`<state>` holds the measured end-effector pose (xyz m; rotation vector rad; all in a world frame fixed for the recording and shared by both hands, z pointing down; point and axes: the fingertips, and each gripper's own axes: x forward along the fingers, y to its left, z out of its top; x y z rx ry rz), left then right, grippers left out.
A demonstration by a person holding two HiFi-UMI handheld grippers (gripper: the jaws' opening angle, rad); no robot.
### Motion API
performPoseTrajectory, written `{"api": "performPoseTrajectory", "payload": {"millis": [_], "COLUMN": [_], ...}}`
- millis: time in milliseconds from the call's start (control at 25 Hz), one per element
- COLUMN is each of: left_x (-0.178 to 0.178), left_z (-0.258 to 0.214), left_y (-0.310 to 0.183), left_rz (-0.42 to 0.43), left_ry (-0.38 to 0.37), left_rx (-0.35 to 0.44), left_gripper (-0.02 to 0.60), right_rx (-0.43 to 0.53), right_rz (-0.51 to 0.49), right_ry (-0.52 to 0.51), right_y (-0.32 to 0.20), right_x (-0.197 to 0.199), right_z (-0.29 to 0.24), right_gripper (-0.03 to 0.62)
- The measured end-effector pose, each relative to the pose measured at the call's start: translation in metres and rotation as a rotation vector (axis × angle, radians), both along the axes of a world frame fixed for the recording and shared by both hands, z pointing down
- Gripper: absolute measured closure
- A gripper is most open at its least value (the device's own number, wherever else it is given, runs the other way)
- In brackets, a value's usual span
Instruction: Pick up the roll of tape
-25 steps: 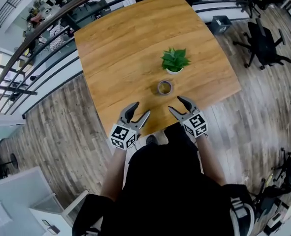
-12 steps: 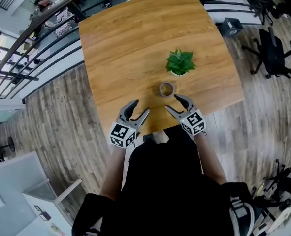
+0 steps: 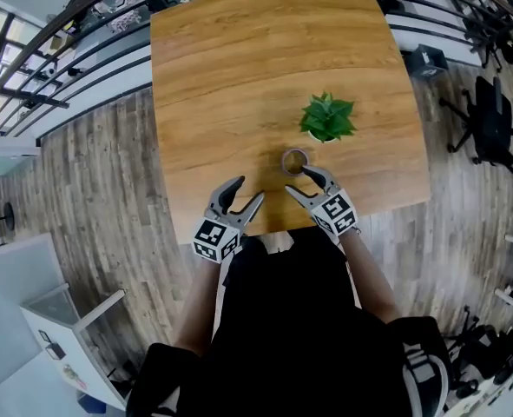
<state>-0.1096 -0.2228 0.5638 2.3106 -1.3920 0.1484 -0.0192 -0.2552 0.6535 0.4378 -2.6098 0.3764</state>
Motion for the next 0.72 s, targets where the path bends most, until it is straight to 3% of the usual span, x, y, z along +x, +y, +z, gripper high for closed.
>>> {"api": "performPoseTrajectory", "payload": {"millis": [720], "left_x": [-0.012], "left_z": [0.020], "left_y": [-0.001], "left_rz": [-0.200], "left_ry": [0.019], "left_rx": [-0.058], "left_gripper": [0.337], "right_rx": [-0.020], "right_rz": [-0.275], "right_ry": [0.110], "right_y": [0.000], "right_x": [-0.016], "right_z": [0.040], "right_gripper": [0.345]}}
